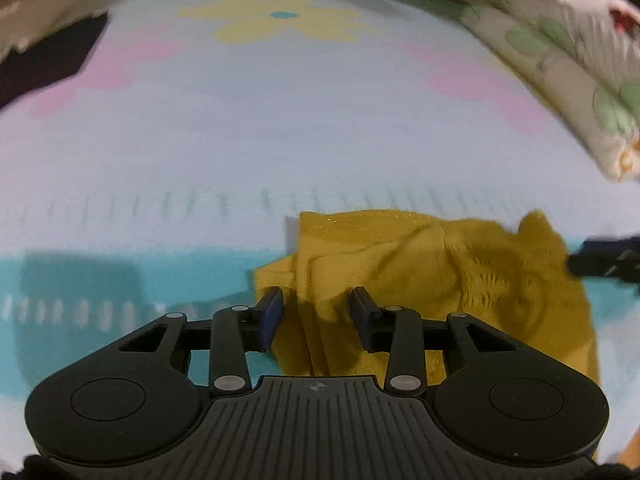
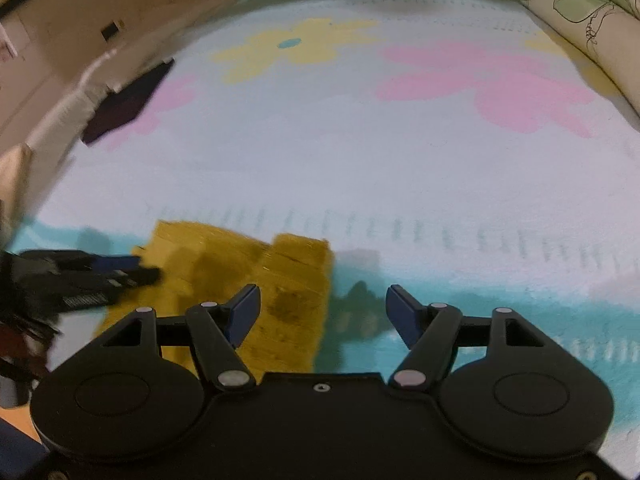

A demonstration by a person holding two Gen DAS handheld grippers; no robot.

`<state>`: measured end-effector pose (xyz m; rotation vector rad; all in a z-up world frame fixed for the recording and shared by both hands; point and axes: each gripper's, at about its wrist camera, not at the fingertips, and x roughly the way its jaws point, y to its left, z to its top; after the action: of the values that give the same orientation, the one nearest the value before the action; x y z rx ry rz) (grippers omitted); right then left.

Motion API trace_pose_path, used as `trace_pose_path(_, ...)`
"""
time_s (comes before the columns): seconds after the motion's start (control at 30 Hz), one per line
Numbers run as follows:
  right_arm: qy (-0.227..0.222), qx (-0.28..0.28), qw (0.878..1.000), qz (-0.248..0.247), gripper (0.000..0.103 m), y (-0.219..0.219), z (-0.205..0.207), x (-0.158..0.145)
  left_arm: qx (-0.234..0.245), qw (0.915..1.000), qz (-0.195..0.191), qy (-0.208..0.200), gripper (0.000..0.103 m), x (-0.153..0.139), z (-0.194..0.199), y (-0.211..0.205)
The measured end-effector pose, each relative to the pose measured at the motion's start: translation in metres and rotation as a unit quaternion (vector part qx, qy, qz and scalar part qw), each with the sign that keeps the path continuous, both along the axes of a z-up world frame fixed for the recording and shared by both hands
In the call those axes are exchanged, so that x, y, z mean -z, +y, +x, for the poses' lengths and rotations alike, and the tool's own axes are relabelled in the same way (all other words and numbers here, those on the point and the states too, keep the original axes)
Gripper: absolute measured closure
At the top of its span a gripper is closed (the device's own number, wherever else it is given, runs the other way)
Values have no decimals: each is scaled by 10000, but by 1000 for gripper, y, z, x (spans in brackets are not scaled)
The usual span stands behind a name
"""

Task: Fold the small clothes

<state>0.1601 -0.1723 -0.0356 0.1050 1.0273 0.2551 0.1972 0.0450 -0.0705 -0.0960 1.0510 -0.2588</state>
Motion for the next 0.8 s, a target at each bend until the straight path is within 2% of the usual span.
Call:
trace_pose_path(0.1,176,-87,9995,-244,31,7,9,17,130,9998,143,-66,65,-2,-4,-3)
trace_pose_path(0.17,270,-211,9970,-693,28,14,13,34,166,9996,205,-89,65,-3,-5,-7)
trace_pose_path(0.2,213,-196,9969,-728,26,14,13,37,159,9997,180,-87,65,-4,-4,-6)
trace_pose_path(0.3,213,-11,9979,-613,27,7,15,30,39,9999,38,-123,66,-12,-7,1)
trace_pose_path(0.4,-71,161,9987,-470,27,1,6,12,-117,9992,-59,-381,65,-30,-18,6)
trace_pose_path(0.5,-478,274,9982,-239,25,-2,-12,-11,-216,9971,-258,-688,51,-55,-37,9)
trace_pose_path(0.57,-768,316,9965,-58,18,-2,-27,-26,-245,9949,-177,-960,35,-68,-54,7)
trace_pose_path(0.63,-1016,360,9942,49,6,0,-44,-38,-308,9927,-77,-1161,33,-77,-72,6)
trace_pose_path(0.7,-1219,443,9915,142,4,1,-63,-43,-358,9919,-52,-1218,25,-79,-89,6)
trace_pose_path(0.77,-1273,491,9902,295,0,4,-84,-42,-389,9918,25,-1221,10,-78,-103,4)
trace_pose_path(0.8,-1265,515,9900,343,0,5,-94,-40,-384,9917,104,-1226,10,-77,-109,1)
